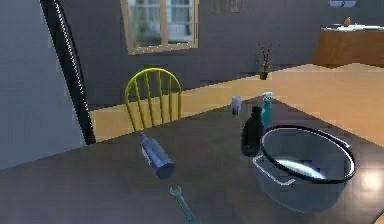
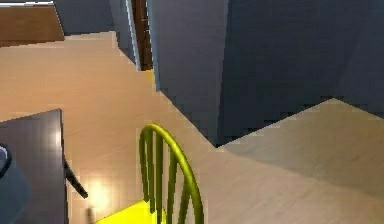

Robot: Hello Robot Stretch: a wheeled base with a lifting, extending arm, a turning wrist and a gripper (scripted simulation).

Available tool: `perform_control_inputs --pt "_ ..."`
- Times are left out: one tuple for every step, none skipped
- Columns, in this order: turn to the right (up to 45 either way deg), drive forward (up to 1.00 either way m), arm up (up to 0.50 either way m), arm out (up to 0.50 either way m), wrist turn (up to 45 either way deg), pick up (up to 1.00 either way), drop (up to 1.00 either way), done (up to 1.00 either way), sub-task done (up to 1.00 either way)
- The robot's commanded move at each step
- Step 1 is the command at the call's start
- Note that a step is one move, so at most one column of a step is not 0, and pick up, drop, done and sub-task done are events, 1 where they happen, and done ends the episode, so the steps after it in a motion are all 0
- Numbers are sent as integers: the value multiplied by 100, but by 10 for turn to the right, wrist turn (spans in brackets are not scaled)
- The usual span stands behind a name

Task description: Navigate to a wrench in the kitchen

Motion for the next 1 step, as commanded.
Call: perform_control_inputs --pt "0 0 0 0 0 0 0 100 0"
